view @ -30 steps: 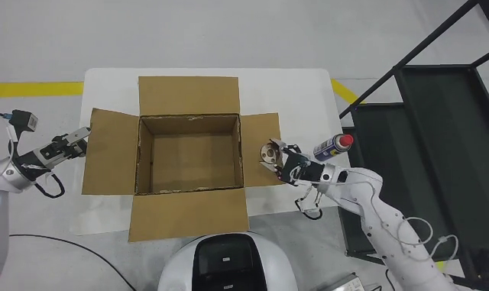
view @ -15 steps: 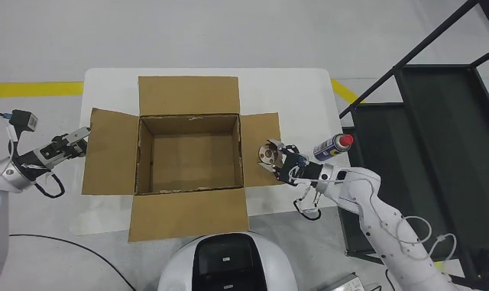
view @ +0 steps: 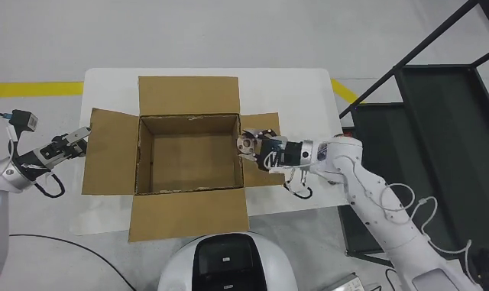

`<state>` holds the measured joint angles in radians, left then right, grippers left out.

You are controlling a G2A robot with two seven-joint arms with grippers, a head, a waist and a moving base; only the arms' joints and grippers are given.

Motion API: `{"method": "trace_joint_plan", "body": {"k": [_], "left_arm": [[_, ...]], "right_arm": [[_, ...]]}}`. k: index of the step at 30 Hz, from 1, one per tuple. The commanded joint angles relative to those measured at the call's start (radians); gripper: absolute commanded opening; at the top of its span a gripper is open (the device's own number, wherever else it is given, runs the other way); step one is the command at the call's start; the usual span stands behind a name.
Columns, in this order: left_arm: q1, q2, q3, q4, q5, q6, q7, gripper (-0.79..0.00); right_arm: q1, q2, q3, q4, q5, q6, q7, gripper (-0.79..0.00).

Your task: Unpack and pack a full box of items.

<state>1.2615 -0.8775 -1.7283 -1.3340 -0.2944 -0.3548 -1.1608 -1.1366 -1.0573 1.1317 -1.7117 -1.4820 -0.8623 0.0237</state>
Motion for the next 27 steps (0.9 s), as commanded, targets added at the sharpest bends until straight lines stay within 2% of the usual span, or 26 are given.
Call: {"method": "trace_joint_plan", "body": {"k": [1, 6, 12, 19, 27], "left_arm": [[0.000, 0.000, 0.000, 0.000, 0.000, 0.000, 0.000, 0.000], [0.000, 0.000, 0.000, 0.000, 0.000, 0.000, 0.000, 0.000], [0.000, 0.000, 0.000, 0.000, 0.000, 0.000, 0.000, 0.000], [0.000, 0.000, 0.000, 0.000, 0.000, 0.000, 0.000, 0.000], [0.000, 0.000, 0.000, 0.000, 0.000, 0.000, 0.000, 0.000]], "right_arm": [[0.111, -0.021, -0.084, 0.054, 0.020, -0.008, 0.025, -0.785], [0.289, -0.087, -0.292, 0.190, 0.041, 0.011, 0.040, -0.785], [0.424, -0.173, -0.489, 0.361, 0.023, 0.057, 0.001, -0.785], [0.542, -0.260, -0.608, 0.572, -0.002, 0.086, -0.045, -0.785], [0.603, -0.350, -0.706, 0.765, -0.029, 0.106, -0.088, -0.785]]}}
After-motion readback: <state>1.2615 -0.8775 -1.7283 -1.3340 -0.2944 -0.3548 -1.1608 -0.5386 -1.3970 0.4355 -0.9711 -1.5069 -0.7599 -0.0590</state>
